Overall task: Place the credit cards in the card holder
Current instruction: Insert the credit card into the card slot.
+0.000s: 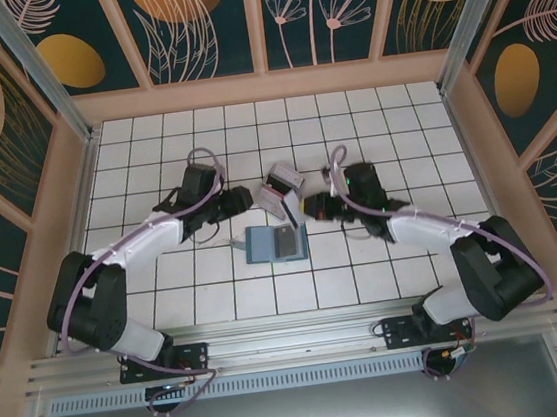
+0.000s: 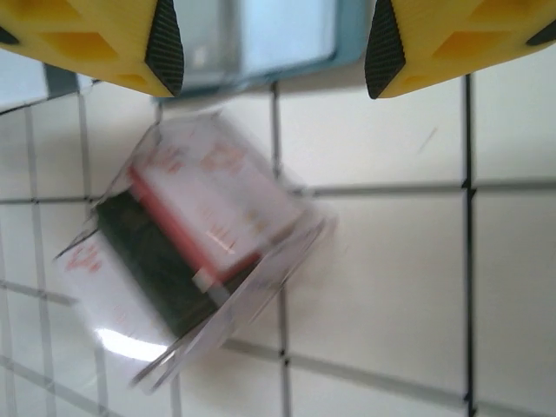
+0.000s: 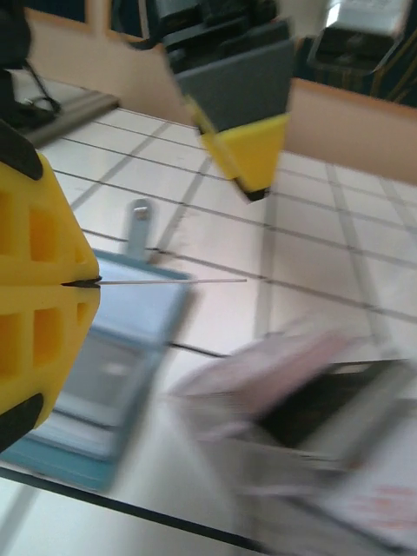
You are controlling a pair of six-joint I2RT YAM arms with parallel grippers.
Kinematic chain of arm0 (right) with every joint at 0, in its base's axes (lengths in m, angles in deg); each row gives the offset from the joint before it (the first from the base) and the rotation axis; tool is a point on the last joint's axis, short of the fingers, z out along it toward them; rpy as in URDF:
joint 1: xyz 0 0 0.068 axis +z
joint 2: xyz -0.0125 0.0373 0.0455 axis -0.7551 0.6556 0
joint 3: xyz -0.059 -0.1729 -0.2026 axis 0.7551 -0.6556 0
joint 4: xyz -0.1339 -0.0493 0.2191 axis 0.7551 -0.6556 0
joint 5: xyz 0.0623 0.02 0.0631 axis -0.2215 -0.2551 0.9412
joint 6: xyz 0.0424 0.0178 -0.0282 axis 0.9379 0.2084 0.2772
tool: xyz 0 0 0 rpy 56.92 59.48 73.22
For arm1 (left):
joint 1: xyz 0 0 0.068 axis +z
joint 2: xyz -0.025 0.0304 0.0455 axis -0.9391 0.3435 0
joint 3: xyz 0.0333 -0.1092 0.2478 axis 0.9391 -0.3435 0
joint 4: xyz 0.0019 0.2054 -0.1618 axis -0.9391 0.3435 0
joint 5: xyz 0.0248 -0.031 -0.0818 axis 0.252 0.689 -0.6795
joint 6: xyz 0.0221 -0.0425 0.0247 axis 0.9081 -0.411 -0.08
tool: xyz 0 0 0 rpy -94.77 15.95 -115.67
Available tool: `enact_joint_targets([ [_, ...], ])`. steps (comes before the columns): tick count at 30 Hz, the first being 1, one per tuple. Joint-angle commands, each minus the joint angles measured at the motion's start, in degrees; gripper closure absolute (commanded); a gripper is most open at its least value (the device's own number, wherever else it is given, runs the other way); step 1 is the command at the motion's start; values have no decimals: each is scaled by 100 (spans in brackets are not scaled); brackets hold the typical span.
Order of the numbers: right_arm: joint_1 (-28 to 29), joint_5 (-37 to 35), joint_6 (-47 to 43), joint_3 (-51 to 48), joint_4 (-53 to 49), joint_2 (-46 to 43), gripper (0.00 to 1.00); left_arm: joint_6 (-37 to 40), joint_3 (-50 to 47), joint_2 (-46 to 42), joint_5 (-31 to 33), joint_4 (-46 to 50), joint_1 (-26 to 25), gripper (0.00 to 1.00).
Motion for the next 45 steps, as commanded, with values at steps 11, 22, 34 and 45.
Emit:
enact_joint_targets([
  [11, 1325, -1514, 1651, -853, 1617, 131, 100, -522, -1675, -236, -774, -806, 14, 44],
  [22, 1305, -1526, 1849, -710, 1912, 829, 100, -650, -1774, -30, -853, -1102, 12, 54],
  [34, 1181, -1380, 1979, -683, 2200, 1284, 100, -825, -2004, 168, -1014, -1566, -68, 73],
  [45, 1200, -1450, 2081, -432, 2455, 1693, 100, -941, -2082, 227, -1023, -1755, -212, 86],
])
